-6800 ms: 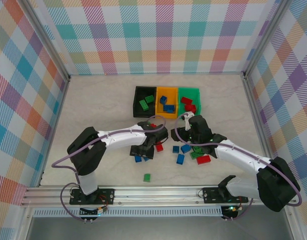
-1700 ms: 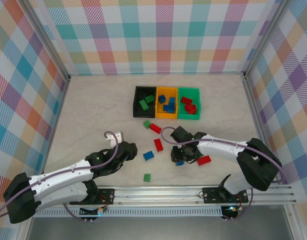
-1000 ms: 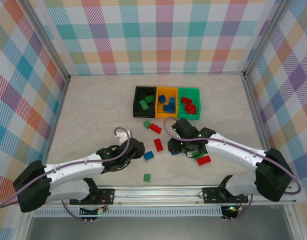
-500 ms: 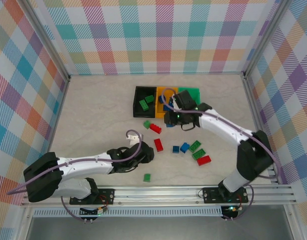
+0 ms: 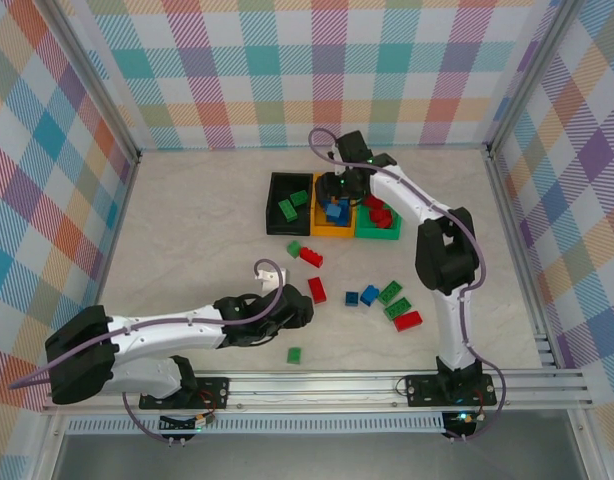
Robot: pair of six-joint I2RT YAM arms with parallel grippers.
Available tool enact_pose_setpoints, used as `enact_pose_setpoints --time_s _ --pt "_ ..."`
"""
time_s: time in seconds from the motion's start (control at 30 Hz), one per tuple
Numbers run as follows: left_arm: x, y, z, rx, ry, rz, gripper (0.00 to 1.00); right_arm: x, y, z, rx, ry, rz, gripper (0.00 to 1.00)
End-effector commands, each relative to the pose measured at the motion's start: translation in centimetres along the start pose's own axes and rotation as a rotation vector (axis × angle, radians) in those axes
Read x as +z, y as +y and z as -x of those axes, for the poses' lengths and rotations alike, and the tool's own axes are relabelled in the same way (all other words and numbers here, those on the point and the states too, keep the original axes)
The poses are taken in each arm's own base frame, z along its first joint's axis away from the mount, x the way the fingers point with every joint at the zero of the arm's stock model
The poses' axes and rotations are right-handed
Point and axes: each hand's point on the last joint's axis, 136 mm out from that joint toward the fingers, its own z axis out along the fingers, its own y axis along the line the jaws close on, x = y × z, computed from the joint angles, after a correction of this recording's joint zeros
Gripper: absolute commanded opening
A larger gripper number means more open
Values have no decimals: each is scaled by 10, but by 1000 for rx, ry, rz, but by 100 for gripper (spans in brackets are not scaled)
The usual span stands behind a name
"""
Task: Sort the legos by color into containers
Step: Place the lego in the container, then pick up the lego from the middle-left of the table.
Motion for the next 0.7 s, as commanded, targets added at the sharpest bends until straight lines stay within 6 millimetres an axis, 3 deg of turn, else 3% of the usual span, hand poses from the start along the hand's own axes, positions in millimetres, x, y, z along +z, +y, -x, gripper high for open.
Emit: enact_pose_setpoints --time_s 0.0,0.13,0.27,0.47,0.67 --pt "-8 12 -3 22 9 47 75 -25 17 -9 -23 16 54 60" --pt "-8 19 -7 62 30 85 77 -46 35 -37 -47 14 115 60" --pt "-8 21 -9 157 73 129 81 -65 42 -82 -98 16 104 60" --pt "2 12 -14 201 152 179 81 -70 19 -150 -93 34 82 61" --pt "21 -4 -15 216 198 194 82 -66 -4 -186 -104 12 48 61"
